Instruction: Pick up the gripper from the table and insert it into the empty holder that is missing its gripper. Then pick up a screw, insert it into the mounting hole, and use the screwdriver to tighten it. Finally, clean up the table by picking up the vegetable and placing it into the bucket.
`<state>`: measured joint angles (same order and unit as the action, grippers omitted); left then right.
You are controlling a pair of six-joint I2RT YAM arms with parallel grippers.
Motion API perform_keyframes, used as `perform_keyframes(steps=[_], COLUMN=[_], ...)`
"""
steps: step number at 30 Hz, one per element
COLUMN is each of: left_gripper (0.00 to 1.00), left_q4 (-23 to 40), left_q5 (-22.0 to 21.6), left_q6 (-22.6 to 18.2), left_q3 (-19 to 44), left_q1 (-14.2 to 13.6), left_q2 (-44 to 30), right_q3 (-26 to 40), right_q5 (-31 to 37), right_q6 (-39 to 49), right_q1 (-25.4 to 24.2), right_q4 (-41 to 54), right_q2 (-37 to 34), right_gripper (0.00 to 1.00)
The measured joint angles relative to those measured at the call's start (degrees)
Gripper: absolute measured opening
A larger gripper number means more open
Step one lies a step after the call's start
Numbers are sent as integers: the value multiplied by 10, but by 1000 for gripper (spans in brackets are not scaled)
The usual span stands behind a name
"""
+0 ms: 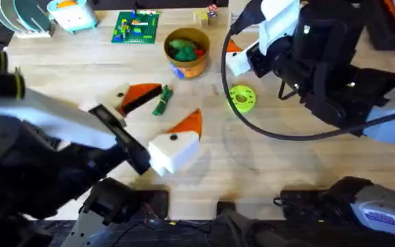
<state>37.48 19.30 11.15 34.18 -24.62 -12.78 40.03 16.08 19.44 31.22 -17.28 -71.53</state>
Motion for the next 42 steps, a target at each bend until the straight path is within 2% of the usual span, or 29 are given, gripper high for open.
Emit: perform_keyframes(steps=[2, 6, 10, 14, 20, 27, 30, 42], left_gripper=[993, 993, 993, 992, 990, 992, 993, 993], left_q4=[43, 112, 94, 95, 114, 111, 111, 91], left_q5=[-33, -82, -112, -123, -170, -197, -203, -206], left_q6=[-8, -52, -91, -107, -104, -91, -90, -90], left_q3=[45, 110, 132, 133, 133, 133, 133, 133], left_q1=[0, 0, 0, 0, 9, 79, 96, 104], left_q2=[-48, -137, -212, -264, -328, -423, -463, -583], right_q3=[0, 0, 0, 0, 0, 0, 0, 0], right_q5=[0, 0, 0, 0, 0, 0, 0, 0], right_q6=[0, -2, -20, -74, -123, -137, -139, -139], right_q1=[0, 0, 0, 0, 0, 0, 0, 0], right_q4=[0, 0, 0, 18, 93, 114, 115, 115], right_q2=[0, 0, 0, 0, 9, 29, 29, 29], right_gripper=[989, 989, 989, 990, 990, 991, 990, 990])
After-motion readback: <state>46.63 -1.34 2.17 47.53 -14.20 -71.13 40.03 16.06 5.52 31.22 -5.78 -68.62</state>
